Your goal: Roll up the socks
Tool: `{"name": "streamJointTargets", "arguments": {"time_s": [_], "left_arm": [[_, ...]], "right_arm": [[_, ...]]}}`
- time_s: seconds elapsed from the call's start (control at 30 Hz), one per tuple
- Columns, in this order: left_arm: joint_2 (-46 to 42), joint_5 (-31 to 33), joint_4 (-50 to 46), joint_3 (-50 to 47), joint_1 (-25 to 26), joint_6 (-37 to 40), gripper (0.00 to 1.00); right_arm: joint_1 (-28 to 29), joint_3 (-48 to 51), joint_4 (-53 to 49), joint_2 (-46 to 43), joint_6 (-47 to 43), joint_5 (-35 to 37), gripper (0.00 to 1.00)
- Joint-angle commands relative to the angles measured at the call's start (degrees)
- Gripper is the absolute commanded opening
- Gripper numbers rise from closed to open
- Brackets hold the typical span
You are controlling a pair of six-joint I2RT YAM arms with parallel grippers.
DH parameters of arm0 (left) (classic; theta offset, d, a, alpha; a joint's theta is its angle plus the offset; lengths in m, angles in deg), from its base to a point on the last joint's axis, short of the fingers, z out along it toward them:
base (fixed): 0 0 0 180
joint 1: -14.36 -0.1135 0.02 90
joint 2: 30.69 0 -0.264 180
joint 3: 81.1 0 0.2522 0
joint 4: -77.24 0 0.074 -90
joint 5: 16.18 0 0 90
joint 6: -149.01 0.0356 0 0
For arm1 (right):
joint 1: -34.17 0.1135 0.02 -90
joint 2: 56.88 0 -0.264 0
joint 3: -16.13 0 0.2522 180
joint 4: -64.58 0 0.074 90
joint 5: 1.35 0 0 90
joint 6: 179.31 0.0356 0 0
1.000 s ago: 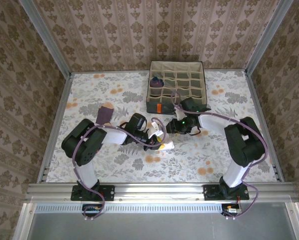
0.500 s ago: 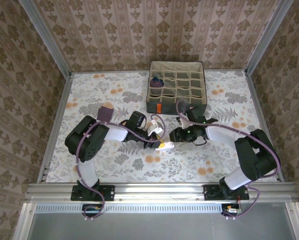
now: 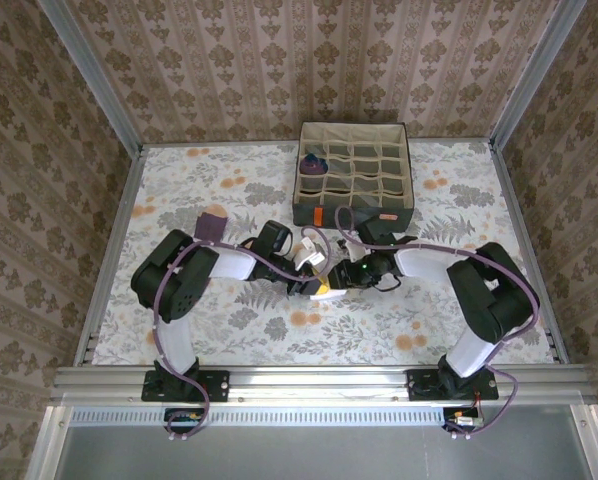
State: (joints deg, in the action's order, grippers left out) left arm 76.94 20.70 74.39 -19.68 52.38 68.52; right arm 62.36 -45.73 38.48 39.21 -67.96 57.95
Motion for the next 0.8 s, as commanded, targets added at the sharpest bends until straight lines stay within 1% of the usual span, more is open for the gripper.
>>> {"name": "streamJointTargets", "arguments": {"time_s": [0.0,0.1,0.17,0.3,0.4,0.53,0.6,0.7,0.77], "left_arm": [[3.0,9.8,-5.2,-3.1,-0.2,-1.1,0.0],[0.4,12.2,-3.0,-4.6,0.2,-0.3,0.0],[-2.7,15.3,-1.0,-6.4,0.7,1.2,0.07],[-10.7,22.6,3.9,-11.0,2.5,5.3,0.22],[-16.1,27.1,6.8,-13.3,4.1,8.4,0.3],[-22.0,31.3,10.7,-16.7,6.3,13.4,0.35],[-25.2,33.8,13.0,-19.0,7.5,16.0,0.36],[-28.0,41.8,13.4,-20.6,11.9,22.4,0.35],[-27.9,48.1,13.4,-20.4,15.1,26.5,0.36]], "right_arm": [[1.9,-2.6,-2.5,3.6,0.0,1.0,0.36],[1.9,-3.9,-5.3,5.4,0.3,3.3,0.26],[1.9,-4.7,-6.9,6.3,0.2,4.2,0.21],[1.9,-5.8,-9.4,7.7,-0.2,5.4,0.15],[1.8,-6.4,-10.3,8.7,-0.4,5.8,0.13],[1.8,-7.3,-11.1,9.1,-0.2,5.6,0.13],[1.8,-7.6,-11.3,9.1,-0.2,5.4,0.13],[1.8,-8.1,-11.8,9.3,-0.5,5.4,0.12],[1.8,-8.4,-12.3,9.6,-0.7,5.3,0.12]]}}
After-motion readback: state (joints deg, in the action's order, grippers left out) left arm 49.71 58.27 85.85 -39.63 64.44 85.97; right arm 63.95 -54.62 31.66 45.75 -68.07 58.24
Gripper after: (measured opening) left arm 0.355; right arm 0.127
